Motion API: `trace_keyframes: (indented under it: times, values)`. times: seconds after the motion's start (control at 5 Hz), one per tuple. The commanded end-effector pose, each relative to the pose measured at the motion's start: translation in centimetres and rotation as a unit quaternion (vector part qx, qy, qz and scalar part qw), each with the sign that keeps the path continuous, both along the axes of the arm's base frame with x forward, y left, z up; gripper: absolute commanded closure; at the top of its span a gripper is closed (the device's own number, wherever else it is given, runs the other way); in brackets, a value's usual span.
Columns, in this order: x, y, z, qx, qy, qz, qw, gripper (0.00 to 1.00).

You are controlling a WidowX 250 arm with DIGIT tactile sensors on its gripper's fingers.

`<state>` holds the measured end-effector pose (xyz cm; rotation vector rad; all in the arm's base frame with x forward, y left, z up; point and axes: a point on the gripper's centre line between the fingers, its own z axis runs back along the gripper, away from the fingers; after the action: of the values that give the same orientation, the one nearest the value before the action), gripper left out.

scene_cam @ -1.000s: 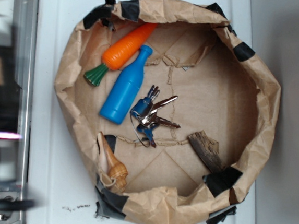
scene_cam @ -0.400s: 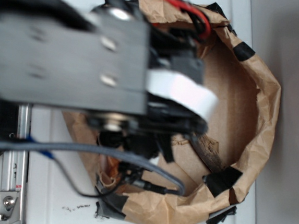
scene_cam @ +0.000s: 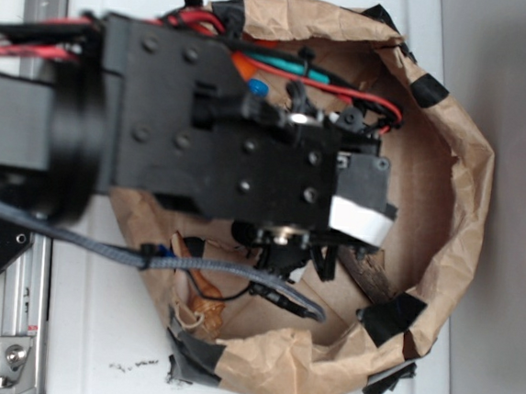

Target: Grab the wood chip.

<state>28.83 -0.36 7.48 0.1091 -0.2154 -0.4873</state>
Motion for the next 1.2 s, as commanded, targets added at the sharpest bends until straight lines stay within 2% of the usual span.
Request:
trace_keyframes:
  times: [0.0,0.2,0.4,0.6,1.0]
  values:
    - [3.3,-2.9,-2.9,-0.04,-0.049,-0.055,0.996,0.0]
    - [4.6,-5.0,-4.3,-0.068,-0.056,-0.086,0.992,0.0]
    - [4.7,-6.6,-5.4,-0.072,-0.045,-0.103,0.991,0.0]
    - [4.2,-7.2,-6.0,-0.059,-0.044,-0.094,0.993,1.0]
    - [3.6,-5.9,-4.4,-0.071,-0.061,-0.064,0.994,1.0]
